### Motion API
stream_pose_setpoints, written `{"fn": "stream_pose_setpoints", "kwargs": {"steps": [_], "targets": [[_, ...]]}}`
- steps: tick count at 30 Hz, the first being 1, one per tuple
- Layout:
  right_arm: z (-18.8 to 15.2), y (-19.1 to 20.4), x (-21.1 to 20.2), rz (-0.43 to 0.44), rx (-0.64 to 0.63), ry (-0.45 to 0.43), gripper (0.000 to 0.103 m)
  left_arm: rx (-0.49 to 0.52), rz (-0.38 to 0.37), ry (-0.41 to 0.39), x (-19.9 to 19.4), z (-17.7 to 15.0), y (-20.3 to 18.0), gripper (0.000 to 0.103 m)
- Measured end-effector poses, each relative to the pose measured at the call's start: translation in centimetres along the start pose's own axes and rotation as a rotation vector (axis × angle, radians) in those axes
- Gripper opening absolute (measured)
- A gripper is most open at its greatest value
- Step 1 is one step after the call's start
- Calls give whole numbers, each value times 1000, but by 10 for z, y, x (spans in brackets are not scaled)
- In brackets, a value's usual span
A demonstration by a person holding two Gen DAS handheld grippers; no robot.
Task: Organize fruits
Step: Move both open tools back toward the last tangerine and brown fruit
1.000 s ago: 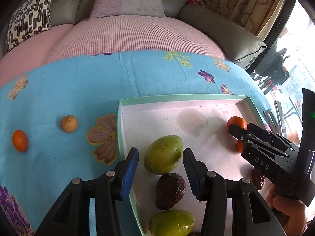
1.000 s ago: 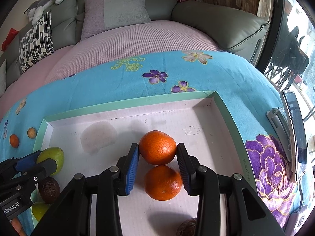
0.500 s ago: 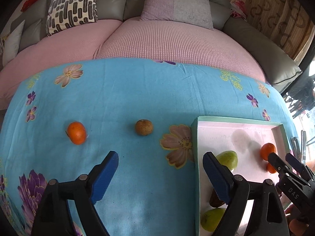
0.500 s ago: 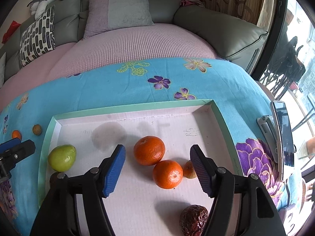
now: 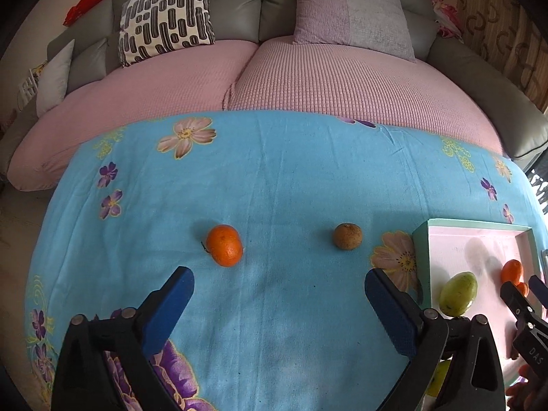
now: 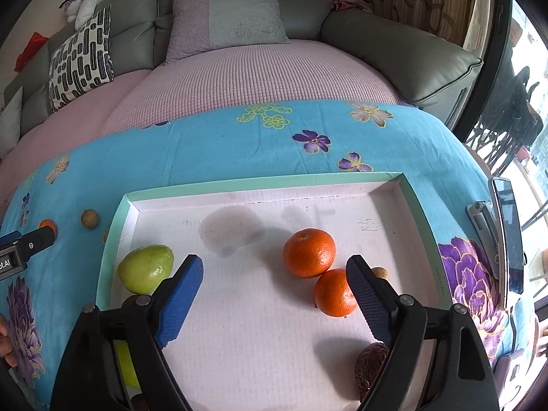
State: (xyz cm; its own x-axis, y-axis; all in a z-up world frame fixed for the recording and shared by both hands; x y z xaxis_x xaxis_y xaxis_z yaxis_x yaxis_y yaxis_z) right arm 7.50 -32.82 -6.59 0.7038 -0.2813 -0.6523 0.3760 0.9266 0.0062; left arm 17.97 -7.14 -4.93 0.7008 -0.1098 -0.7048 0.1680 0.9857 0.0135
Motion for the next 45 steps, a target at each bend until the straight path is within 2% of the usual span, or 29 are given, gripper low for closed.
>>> {"fn": "stream_pose_setpoints", "kwargs": {"steps": [3, 6, 12, 21, 28, 35, 41, 45], "targets": [[0, 12, 0, 28, -11, -9, 87, -34, 44, -21, -2, 4, 18, 103], [1, 24, -2, 59, -21, -24, 96, -73, 73, -44, -6, 8, 39, 103], [4, 53, -8, 96, -80, -67, 96, -111, 142, -65, -12, 11, 79, 103], [-5, 97, -8, 161, -178, -51, 96, -192, 227, -69, -20, 2, 135, 103], [-9, 118, -9, 221, -167, -50, 96, -286, 209, -117, -29, 0, 161, 103], [-2, 135, -20, 263, -172, -119, 96, -359, 177, -207, -31, 6, 179, 103], [5, 158, -22, 309, -196, -148, 96, -352, 96, -173, -11, 7, 167, 103], [7, 173, -13, 320, -218, -128, 96, -320, 95, -149, 3, 5, 152, 103]]}}
Point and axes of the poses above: each gripper's, at about its wrist camera, not at the fingertips, and x roughly the way its jaws point, y to its left, z to its top, the point moved 6 cm from there along x, roughly the way its jaws point, and after that the axes turned 14 degrees about -y, right-handed, at the moved point
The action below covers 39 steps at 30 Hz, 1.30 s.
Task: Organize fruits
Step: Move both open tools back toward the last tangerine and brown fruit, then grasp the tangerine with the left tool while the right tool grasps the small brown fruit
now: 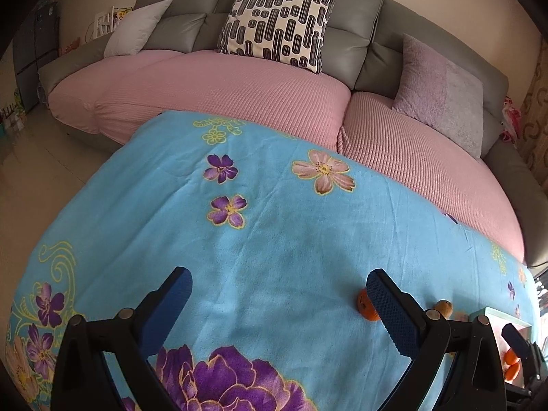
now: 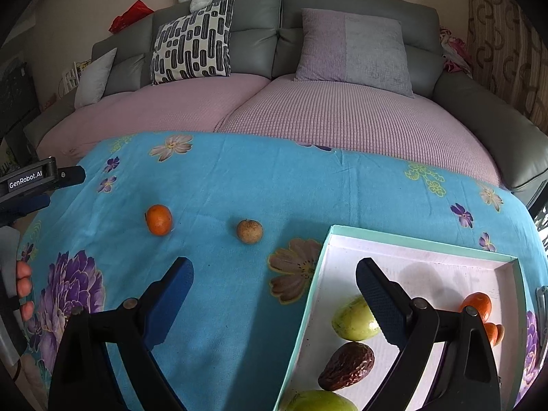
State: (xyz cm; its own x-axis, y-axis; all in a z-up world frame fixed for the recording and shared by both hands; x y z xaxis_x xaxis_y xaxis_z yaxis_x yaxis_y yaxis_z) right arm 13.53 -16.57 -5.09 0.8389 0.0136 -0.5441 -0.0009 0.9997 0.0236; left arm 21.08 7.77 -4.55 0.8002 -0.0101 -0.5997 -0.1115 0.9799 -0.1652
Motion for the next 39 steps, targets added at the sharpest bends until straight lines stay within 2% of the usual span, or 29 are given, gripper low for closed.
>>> {"fn": "stream_pose_setpoints", "kwargs": {"steps": [3, 5, 7, 9, 11, 14, 16, 19, 24, 26, 27, 29, 30, 39], "targets": [[6, 8, 13, 26, -9, 16, 93, 26, -23, 13, 6, -6, -10, 103], [10, 10, 25, 41, -13, 37, 79, 33, -45, 35, 13, -11, -16, 102], [13, 10, 37, 43, -21, 61, 71, 32, -68, 55, 18, -15, -21, 102], [13, 10, 48, 51, -20, 86, 66, 26, -98, 73, 23, -19, -28, 101], [12, 12, 56, 61, -28, 103, 59, 11, -133, 99, 28, -24, -35, 92], [7, 16, 68, 66, -47, 135, 57, -2, -173, 138, 34, -33, -44, 85], [3, 18, 74, 73, -56, 150, 52, 1, -184, 150, 37, -36, -49, 83], [-2, 20, 81, 76, -56, 159, 48, 2, -210, 164, 38, -38, -56, 71], [-4, 22, 85, 77, -72, 161, 39, 2, -253, 186, 39, -41, -67, 61], [-2, 21, 85, 78, -74, 154, 30, 1, -265, 193, 40, -42, -68, 57], [-2, 21, 85, 78, -73, 151, 28, 3, -268, 197, 40, -43, -69, 55], [-2, 21, 85, 84, -72, 152, 27, 3, -277, 210, 41, -45, -69, 38], [-2, 21, 86, 83, -75, 153, 26, 2, -293, 214, 41, -46, -70, 33], [1, 25, 77, 97, -82, 130, 22, 43, -321, 167, 23, -32, -75, 29]]}}
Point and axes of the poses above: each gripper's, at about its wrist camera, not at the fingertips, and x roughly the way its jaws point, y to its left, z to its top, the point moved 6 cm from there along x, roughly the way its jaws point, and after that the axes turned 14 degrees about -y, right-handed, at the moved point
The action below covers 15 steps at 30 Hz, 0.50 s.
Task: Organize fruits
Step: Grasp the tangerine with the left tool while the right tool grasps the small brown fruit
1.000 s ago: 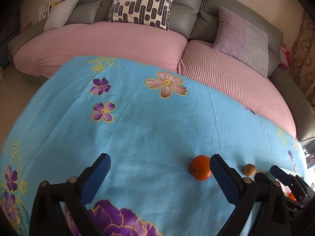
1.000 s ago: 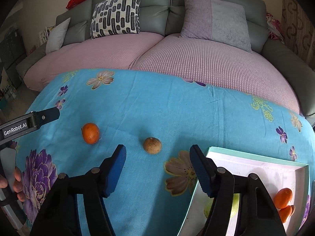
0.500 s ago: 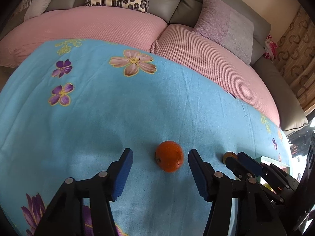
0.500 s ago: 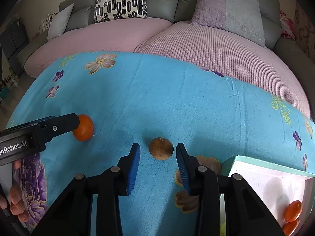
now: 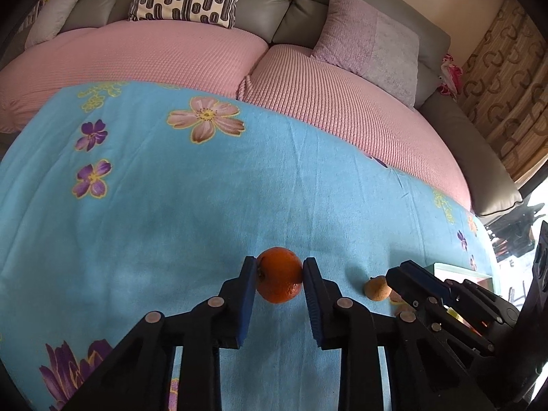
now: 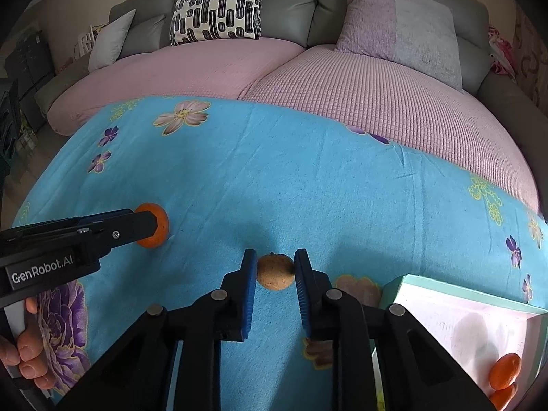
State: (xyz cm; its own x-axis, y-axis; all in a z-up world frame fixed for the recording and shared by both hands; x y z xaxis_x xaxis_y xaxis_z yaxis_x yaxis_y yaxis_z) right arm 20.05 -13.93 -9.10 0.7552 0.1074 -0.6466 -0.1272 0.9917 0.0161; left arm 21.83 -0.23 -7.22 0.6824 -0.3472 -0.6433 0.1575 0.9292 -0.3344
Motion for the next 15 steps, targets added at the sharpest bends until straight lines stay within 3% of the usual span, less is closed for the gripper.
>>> {"fn": "stream_pose_setpoints", "kwargs": {"steps": [2, 8, 12, 15], "targets": [[3, 1, -6, 5, 4, -15, 14, 8, 2, -1, -2, 1, -2, 29], [2, 2, -7, 1, -13, -2, 14, 3, 28, 15, 2, -1, 4, 29], [-7, -1, 0, 11, 7, 17, 15, -15, 40, 21, 3, -2, 13, 29], [-9, -2, 3, 21, 26, 19, 23, -25, 47, 24, 3, -3, 17, 29]]}}
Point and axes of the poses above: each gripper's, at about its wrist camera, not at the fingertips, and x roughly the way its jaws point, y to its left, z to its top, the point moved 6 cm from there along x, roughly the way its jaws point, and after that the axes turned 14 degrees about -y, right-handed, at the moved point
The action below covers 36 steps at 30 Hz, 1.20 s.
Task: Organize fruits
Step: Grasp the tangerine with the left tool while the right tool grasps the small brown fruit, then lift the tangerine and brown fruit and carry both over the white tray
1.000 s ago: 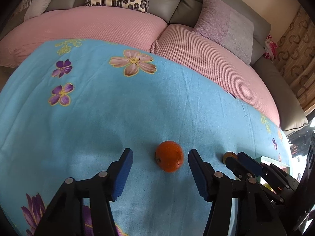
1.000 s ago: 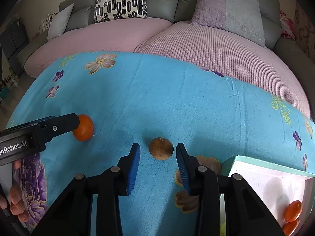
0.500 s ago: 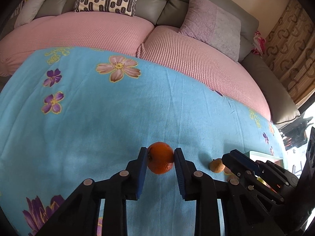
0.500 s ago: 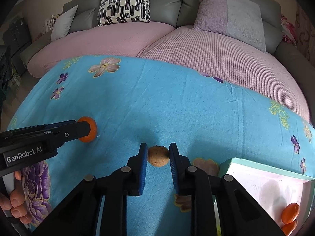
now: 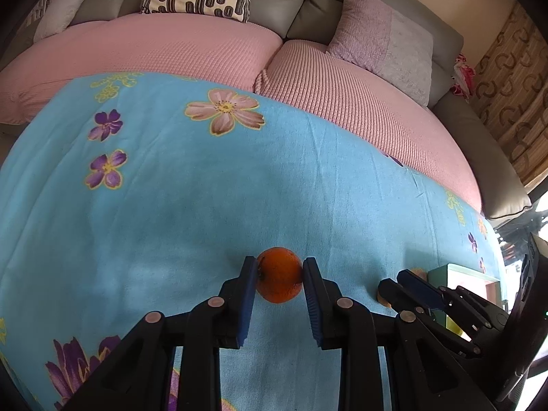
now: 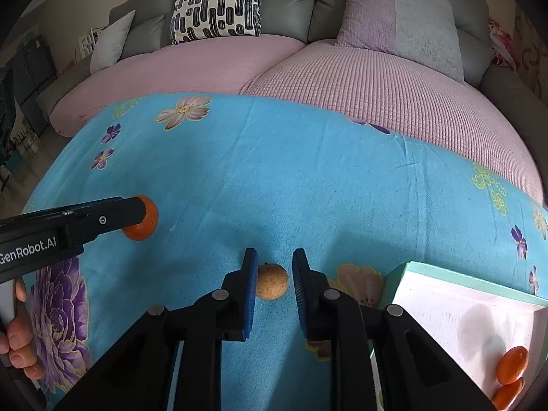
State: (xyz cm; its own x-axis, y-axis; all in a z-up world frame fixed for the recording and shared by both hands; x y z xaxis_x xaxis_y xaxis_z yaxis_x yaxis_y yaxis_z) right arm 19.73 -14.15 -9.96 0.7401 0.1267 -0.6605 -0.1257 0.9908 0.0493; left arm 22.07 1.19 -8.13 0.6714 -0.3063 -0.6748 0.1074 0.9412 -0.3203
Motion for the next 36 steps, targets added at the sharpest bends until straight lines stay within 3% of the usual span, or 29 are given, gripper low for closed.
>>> {"fn": "stream_pose_setpoints", "kwargs": {"steps": [10, 21, 28, 36], "targets": [[-6, 12, 7, -2, -75, 29, 24, 19, 1, -12, -7, 1, -7, 29], [-17, 10, 8, 27, -17, 88, 26, 41, 8, -27, -20, 4, -11, 29], [-17, 12, -3, 22, -28, 73, 26, 53, 0, -63, -37, 8, -17, 29], [-6, 13, -45, -6, -10, 1, 26, 41, -21, -99, -60, 6, -18, 29]]}}
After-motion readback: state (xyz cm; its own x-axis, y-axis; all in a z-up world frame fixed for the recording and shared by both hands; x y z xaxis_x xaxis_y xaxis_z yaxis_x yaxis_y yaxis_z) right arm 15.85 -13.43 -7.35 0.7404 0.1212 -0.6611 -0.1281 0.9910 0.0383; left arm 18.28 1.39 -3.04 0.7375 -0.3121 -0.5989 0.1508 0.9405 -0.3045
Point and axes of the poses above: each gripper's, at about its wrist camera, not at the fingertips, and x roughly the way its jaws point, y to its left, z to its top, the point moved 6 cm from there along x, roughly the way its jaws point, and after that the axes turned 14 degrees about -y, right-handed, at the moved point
